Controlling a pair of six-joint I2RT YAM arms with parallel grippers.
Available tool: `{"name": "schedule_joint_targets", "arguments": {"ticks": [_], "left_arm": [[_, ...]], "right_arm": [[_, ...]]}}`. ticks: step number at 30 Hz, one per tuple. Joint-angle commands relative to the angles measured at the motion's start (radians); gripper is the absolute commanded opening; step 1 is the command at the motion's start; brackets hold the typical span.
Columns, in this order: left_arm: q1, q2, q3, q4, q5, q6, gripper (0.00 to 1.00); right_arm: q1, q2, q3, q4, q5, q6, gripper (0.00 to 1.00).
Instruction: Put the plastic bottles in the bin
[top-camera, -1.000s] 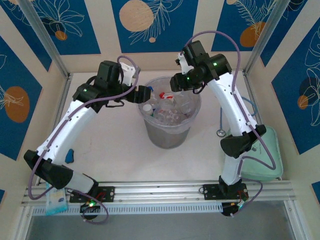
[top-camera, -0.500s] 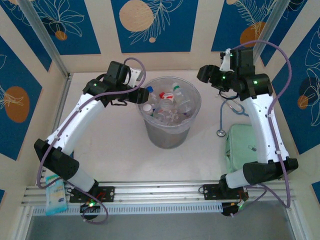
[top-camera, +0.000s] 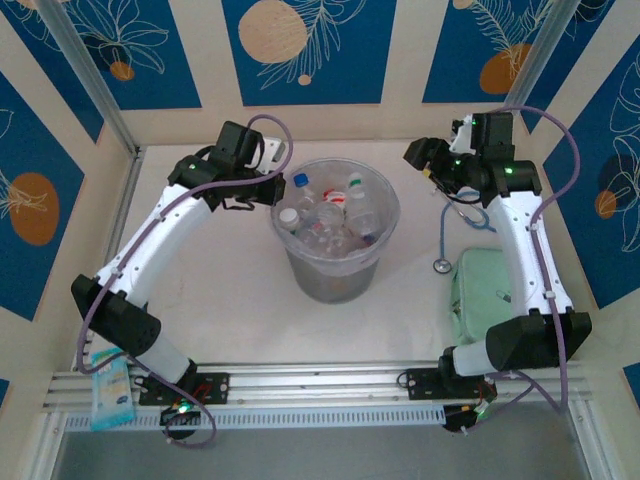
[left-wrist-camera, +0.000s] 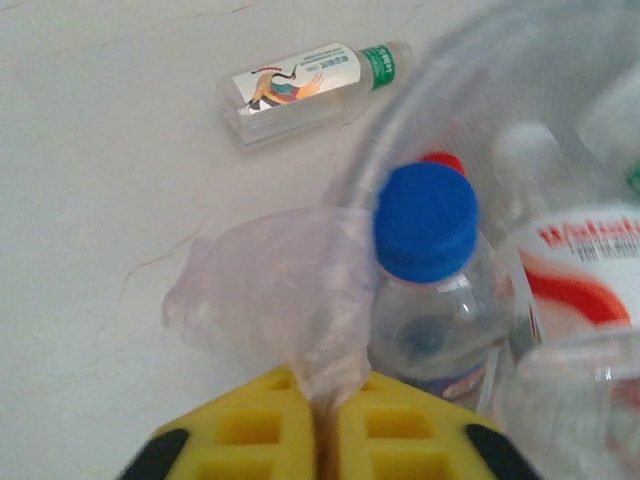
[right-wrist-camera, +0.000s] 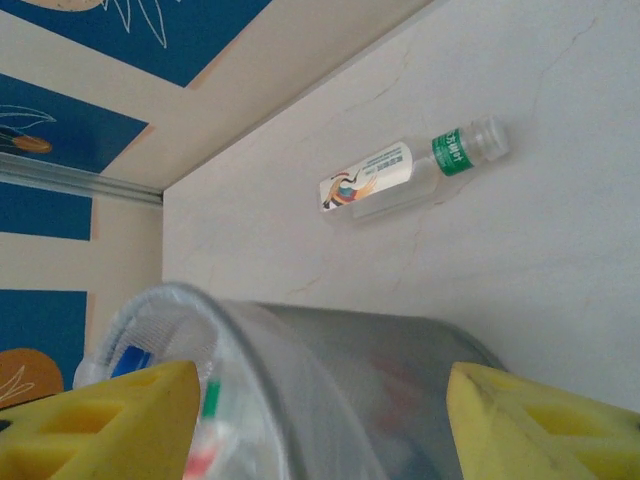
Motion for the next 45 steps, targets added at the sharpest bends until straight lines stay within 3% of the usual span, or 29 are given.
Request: {"name": "schedule_joint_targets", "arguments": {"ticks": [1, 8, 14, 17, 26, 33, 35, 38, 45], "left_arm": [[0.008, 0.028, 0.016, -0.037, -0.006, -0.002, 0.00], [0.057, 0.007, 0.057, -0.112, -0.071, 0.006, 0.00], [0.143, -0.068, 0.050, -0.189, -0.118, 0.025, 0.00], [0.156, -0.102, 0.019, -0.193, -0.129, 0.024, 0.00], [0.193, -0.150, -0.009, -0.201, -0.141, 0.037, 0.00], [0.207, -0.164, -0.047, -0.167, -0.107, 0.044, 0.00], [0.210, -0.171, -0.063, -0.146, -0.084, 0.041, 0.00], [0.213, -0.173, -0.082, -0.115, -0.048, 0.037, 0.00], [0.213, -0.170, -0.093, -0.072, 0.024, 0.034, 0.00]], "right_arm": [[-0.001, 0.018, -0.027, 0.076, -0.053, 0.039, 0.67], [0.004, 0.078, -0.095, 0.167, -0.036, 0.147, 0.67], [0.068, 0.197, -0.081, 0.196, 0.121, 0.348, 0.67], [0.118, 0.276, -0.055, 0.204, 0.201, 0.461, 0.83], [0.224, 0.521, -0.007, 0.323, 0.289, 0.743, 0.91], [0.247, 0.682, 0.077, 0.374, 0.346, 0.836, 0.93], [0.252, 0.724, 0.119, 0.348, 0.396, 0.828, 0.99], [0.260, 0.791, 0.196, 0.306, 0.453, 0.825, 0.99], [0.258, 0.938, 0.324, 0.279, 0.444, 0.865, 0.96]]}}
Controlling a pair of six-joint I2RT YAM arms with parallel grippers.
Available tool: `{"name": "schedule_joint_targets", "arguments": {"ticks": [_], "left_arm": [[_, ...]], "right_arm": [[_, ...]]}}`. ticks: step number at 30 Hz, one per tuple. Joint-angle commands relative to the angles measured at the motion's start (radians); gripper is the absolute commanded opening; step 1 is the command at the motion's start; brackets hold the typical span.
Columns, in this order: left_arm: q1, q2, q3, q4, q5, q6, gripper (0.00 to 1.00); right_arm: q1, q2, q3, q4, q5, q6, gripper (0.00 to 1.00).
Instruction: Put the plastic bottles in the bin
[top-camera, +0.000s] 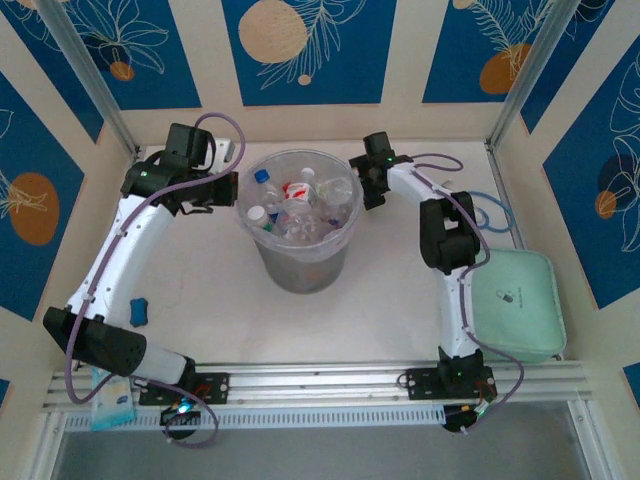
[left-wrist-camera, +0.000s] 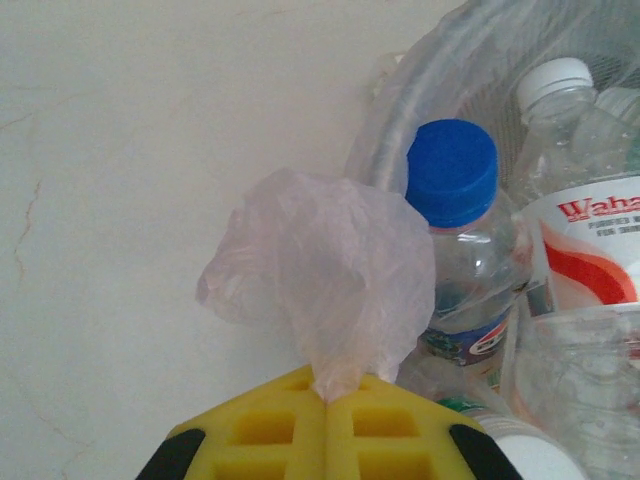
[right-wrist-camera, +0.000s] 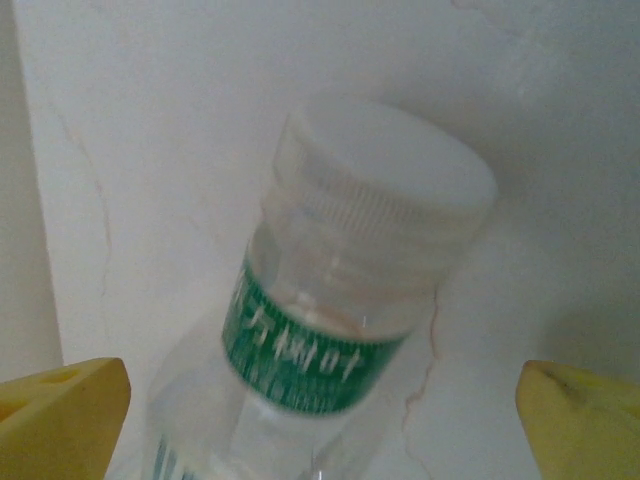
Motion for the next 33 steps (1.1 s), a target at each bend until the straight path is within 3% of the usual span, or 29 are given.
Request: {"name": "schedule_joint_targets", "arguments": {"ticks": [1, 6, 14, 21, 29, 33], "left_arm": [[0.012, -0.019, -0.017, 0.037, 0.063, 0.005, 0.00], [0.011, -0.011, -0.031, 0.057, 0.101, -0.002, 0.00], [-0.004, -0.001, -0.069, 0.122, 0.172, -0.033, 0.00], [-0.038, 0.016, -0.125, 0.208, 0.238, -0.090, 0.00], [-0.072, 0.047, -0.144, 0.282, 0.304, -0.108, 0.00], [-0.082, 0.069, -0.149, 0.316, 0.361, -0.116, 0.00]], "right_arm": [[0.010, 0.055, 0.065, -0.059, 0.038, 0.010, 0.92], [-0.002, 0.021, 0.059, -0.089, 0.069, -0.043, 0.68], [-0.068, -0.223, -0.151, -0.046, 0.095, -0.235, 0.33], [-0.151, -0.520, -0.304, -0.075, 0.106, -0.446, 0.26], [-0.197, -0.837, -0.220, -0.236, 0.310, -0.750, 0.17], [-0.184, -0.968, -0.195, -0.195, 0.364, -0.834, 0.09]]}}
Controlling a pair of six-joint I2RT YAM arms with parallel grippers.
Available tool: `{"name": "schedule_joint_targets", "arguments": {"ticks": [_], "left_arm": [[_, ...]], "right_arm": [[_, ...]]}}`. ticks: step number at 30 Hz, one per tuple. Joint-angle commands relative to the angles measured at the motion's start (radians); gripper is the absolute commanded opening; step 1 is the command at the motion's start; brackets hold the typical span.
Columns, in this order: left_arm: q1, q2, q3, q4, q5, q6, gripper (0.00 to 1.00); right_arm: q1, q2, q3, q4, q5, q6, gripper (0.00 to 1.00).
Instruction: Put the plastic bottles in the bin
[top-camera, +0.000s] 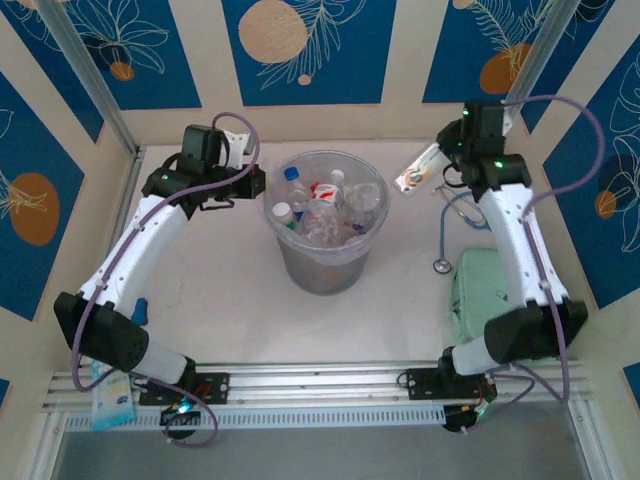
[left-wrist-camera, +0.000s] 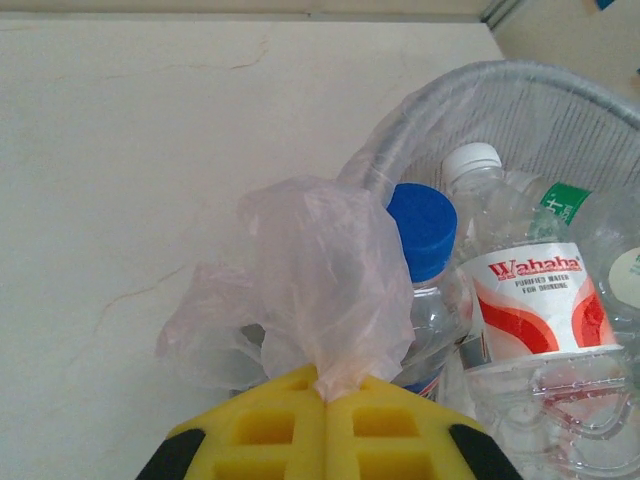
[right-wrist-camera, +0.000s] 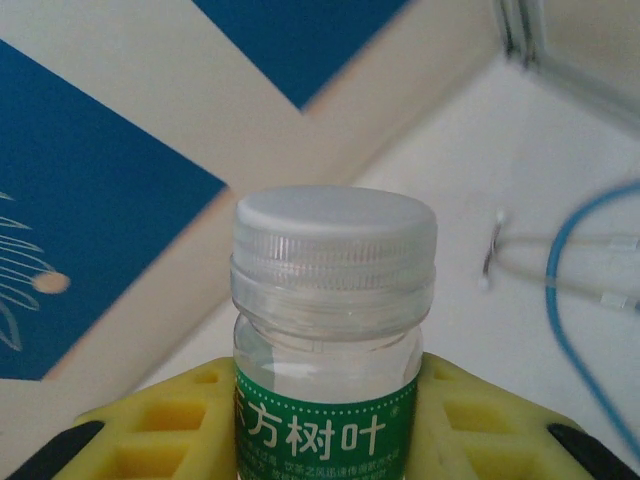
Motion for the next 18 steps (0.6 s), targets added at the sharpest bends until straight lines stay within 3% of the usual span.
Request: {"name": "schedule_joint_targets", "arguments": {"ticks": [1, 4, 9, 14, 18], "left_arm": [[-0.038, 0.032, -0.028, 0.002, 0.125, -0.014, 0.00], [-0.056, 0.039, -0.016, 0.015, 0.152, -0.009, 0.00], [-0.086, 0.036, -0.006, 0.010, 0.164, 0.010, 0.00], [-0.090, 0.029, -0.008, 0.008, 0.159, 0.010, 0.00], [-0.092, 0.031, 0.001, 0.007, 0.158, 0.005, 0.00]], "right_arm": [[0.014, -0.108, 0.014, 0.044, 0.064, -0.148, 0.09], [0.031, -0.207, -0.065, 0.248, -0.051, -0.188, 0.02], [0.048, -0.270, -0.195, 0.664, -0.305, -0.298, 0.02], [0.096, -0.197, -0.180, 0.823, -0.574, -0.457, 0.00], [0.187, -0.103, -0.107, 0.745, -0.744, -0.665, 0.00]]}}
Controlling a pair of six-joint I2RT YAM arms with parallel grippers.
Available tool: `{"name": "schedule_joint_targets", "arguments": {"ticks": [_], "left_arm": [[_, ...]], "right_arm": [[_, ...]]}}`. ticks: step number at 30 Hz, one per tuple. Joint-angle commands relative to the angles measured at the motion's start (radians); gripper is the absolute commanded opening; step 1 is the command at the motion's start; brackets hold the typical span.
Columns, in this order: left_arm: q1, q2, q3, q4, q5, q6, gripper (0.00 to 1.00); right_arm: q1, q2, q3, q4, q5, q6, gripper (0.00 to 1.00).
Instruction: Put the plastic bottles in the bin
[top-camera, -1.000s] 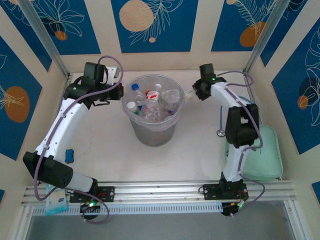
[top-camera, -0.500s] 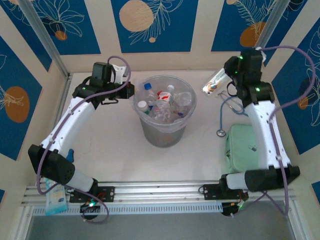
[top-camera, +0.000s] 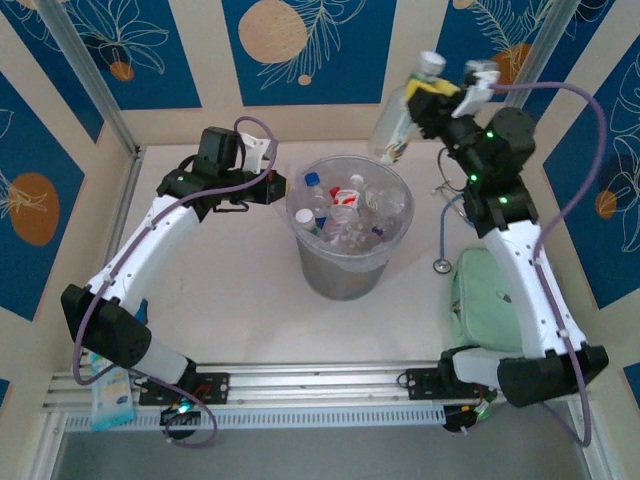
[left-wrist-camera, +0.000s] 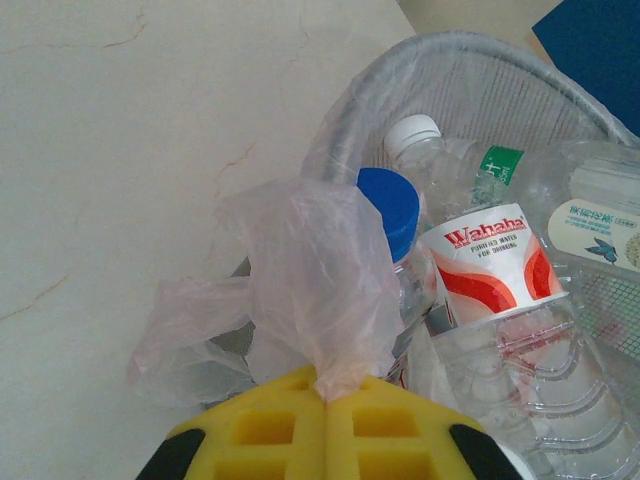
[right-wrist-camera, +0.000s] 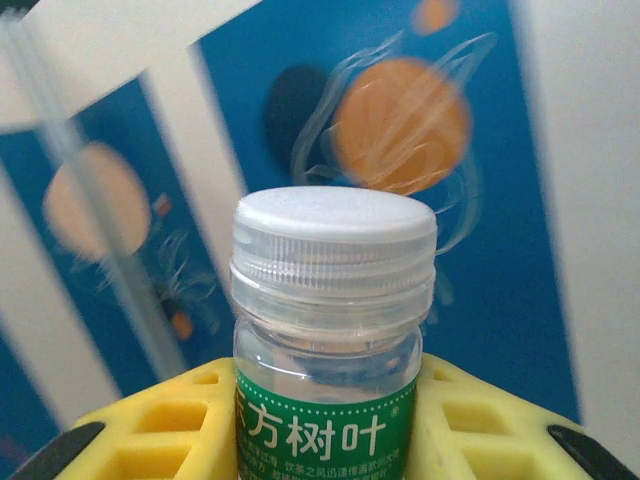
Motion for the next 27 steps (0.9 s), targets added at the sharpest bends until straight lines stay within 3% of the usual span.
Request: {"name": "schedule_joint_targets", "arguments": {"ticks": [1, 3, 6, 12, 20, 24, 27], "left_arm": [[-0.017, 0.010, 0.006, -0.030, 0.051, 0.008, 0.00], [-0.019, 0.006, 0.008, -0.031, 0.048, 0.007, 0.00], [-0.019, 0.002, 0.008, -0.038, 0.043, 0.009, 0.00], [-0.019, -0.009, 0.003, -0.046, 0.032, 0.010, 0.00], [-0.019, -0.035, 0.012, -0.059, 0.002, 0.022, 0.00], [-0.012, -0.047, 0.042, -0.073, -0.037, 0.035, 0.12], [0.009, -0.067, 0.065, -0.069, -0.044, 0.021, 0.27]], "right_arm": [[0.076, 0.065, 0.066, 0.009, -0.243, -0.252, 0.00], [0.117, 0.099, 0.077, -0.037, -0.281, -0.352, 0.00], [0.171, 0.153, 0.081, -0.090, -0.242, -0.472, 0.00], [0.191, 0.234, 0.069, -0.100, -0.273, -0.560, 0.00], [0.205, 0.269, 0.066, -0.298, -0.379, -0.781, 0.05], [0.203, 0.251, 0.080, -0.381, -0.447, -0.812, 0.11], [0.200, 0.237, 0.087, -0.463, -0.488, -0.858, 0.14]]}}
